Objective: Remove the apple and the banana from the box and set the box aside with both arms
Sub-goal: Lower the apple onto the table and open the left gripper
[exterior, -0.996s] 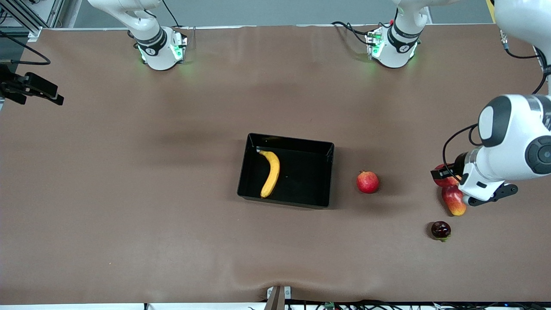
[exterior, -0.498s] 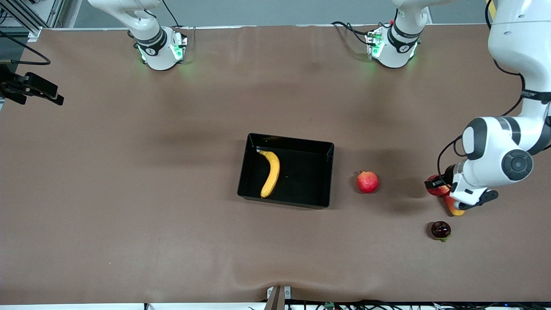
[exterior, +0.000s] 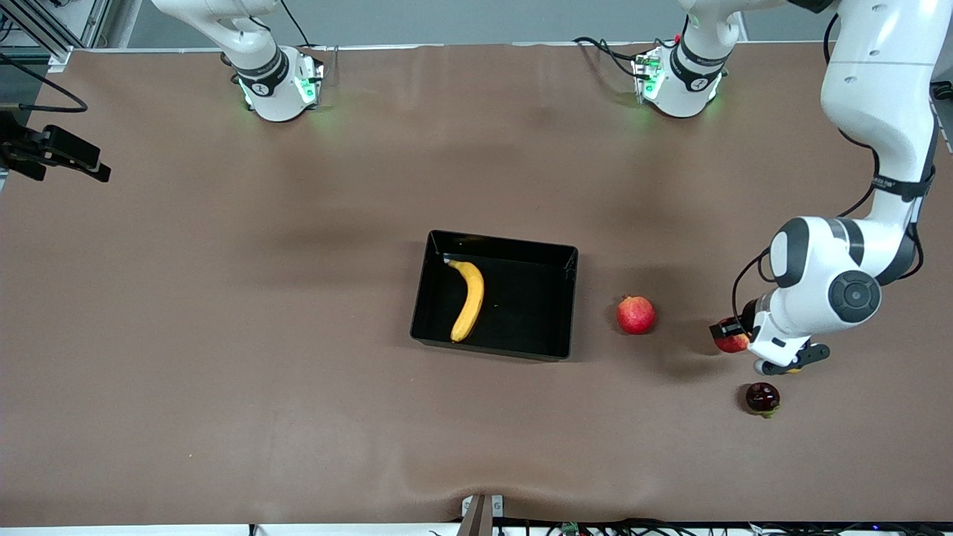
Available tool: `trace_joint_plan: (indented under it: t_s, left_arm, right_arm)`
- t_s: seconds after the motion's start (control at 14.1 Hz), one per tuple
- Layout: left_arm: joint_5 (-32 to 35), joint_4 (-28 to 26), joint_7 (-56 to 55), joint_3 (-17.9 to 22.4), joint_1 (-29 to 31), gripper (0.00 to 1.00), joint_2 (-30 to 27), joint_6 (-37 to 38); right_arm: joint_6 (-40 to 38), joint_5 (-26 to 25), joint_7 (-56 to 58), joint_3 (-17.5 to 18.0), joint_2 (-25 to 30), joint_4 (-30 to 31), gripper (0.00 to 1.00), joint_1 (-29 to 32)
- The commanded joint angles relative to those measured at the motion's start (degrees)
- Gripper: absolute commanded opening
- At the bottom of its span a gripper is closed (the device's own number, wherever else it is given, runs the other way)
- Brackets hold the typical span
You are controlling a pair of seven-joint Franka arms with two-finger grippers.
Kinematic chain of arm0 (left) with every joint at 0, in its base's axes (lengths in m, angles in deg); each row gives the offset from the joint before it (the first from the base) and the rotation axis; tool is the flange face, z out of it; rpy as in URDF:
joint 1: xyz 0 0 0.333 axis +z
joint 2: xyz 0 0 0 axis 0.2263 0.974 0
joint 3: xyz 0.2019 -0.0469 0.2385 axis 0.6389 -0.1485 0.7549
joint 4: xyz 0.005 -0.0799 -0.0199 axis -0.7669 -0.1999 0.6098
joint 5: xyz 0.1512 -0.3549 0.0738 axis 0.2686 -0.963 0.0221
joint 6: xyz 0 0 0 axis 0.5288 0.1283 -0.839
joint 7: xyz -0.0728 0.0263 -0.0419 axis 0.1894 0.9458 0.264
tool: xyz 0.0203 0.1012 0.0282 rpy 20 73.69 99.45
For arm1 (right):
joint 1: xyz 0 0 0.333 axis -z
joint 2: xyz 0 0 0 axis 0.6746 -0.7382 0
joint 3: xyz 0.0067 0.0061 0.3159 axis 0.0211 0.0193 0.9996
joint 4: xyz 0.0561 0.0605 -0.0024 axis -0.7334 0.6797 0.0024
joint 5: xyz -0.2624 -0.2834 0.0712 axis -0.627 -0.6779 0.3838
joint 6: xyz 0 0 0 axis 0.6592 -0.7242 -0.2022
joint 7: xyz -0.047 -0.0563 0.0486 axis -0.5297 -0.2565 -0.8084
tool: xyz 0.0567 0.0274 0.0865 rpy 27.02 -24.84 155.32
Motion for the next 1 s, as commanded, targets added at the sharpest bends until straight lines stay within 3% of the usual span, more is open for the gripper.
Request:
trace_joint_plan:
  t_s: [0.0, 0.21, 0.28, 0.43, 0.57, 0.71, 0.92]
  left_arm:
    - [3.2, 3.5, -0.3, -0.1, -0.5, 0.00, 4.8, -2.4]
    - [3.9, 4.2, -0.5, -0.1, -1.0, 0.00, 6.1, -4.1]
    - [4.0, 5.5, -0.5, -0.1, -1.0, 0.17, 6.2, -4.1]
    - [4.1, 5.5, -0.4, -0.1, -1.0, 1.00, 5.3, -3.8]
    - [3.9, 5.0, -1.5, -0.3, -2.3, 1.00, 1.6, -2.8]
    - [3.8, 5.4, -2.5, -0.4, -3.5, 1.00, -2.8, 2.9]
    - [3.2, 5.3, -7.0, -6.1, -4.9, 1.00, -9.1, 10.2]
  right_arm:
    - [-0.4, -0.3, -0.8, 0.3, -0.2, -0.5, 1.00, 0.1]
    - [-0.4, -0.3, -0.8, 0.3, -0.2, -0.5, 1.00, 0.1]
    - [-0.4, -0.3, -0.8, 0.3, -0.2, -0.5, 1.00, 0.0]
    - [-0.4, -0.3, -0.8, 0.3, -0.1, -0.5, 1.00, 0.1]
    - [-0.4, -0.3, -0.8, 0.3, -0.2, -0.5, 1.00, 0.1]
    - [-0.4, -0.3, -0.8, 0.3, -0.2, -0.5, 1.00, 0.1]
    - [-0.4, -0.3, -0.8, 0.3, -0.2, -0.5, 1.00, 0.1]
